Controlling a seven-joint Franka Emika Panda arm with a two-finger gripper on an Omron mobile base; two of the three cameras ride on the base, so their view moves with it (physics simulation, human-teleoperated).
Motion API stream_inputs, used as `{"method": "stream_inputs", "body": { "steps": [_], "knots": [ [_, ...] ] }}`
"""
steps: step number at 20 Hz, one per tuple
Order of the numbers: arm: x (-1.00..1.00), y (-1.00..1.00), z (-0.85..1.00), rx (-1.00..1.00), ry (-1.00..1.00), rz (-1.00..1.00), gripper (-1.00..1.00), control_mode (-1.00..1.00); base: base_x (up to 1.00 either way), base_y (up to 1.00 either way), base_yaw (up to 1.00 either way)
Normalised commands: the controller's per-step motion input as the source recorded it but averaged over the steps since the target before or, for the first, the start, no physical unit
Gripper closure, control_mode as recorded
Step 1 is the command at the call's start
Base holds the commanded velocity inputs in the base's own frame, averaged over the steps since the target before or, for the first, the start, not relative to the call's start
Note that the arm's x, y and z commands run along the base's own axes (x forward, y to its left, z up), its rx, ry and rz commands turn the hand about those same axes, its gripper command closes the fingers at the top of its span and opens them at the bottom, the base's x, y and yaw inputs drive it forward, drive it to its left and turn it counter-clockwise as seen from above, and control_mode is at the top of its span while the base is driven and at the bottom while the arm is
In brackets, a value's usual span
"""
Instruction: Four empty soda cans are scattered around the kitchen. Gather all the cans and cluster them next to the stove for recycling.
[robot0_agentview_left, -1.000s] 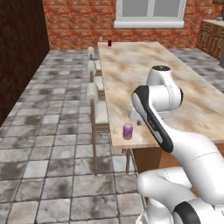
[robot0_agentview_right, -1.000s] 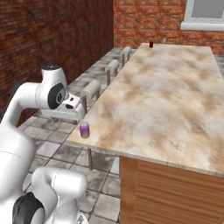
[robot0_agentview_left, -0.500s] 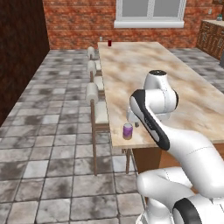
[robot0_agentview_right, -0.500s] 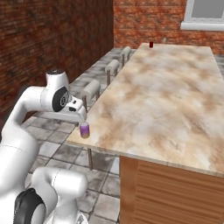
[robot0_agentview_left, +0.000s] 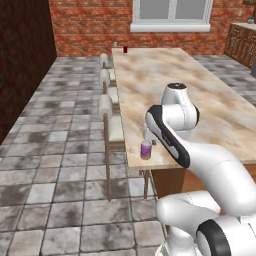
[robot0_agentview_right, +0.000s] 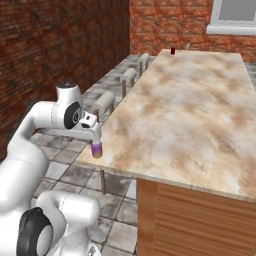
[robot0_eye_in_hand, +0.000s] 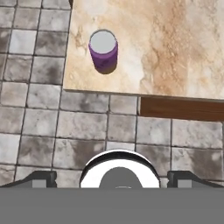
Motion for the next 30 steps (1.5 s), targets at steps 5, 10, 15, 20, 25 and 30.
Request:
{"method": "stream_inputs", "body": {
  "steps": [5,10,15,20,25,30],
  "knots": [
    [0.23,0.04,-0.09,0.0,0.0,0.0,-1.0,-1.0,0.0,0.0,0.0],
    [0.23,0.04,-0.12,0.0,0.0,0.0,-1.0,-1.0,0.0,0.0,0.0],
    [0.22,0.02,-0.13,0.0,0.0,0.0,-1.0,-1.0,0.0,0.0,0.0],
    [0.19,0.01,-0.16,0.0,0.0,0.0,-1.0,-1.0,0.0,0.0,0.0],
    [0.17,0.01,-0.16,0.0,0.0,0.0,-1.0,-1.0,0.0,0.0,0.0],
    [0.18,0.03,-0.16,0.0,0.0,0.0,-1.0,-1.0,0.0,0.0,0.0]
  ]
}}
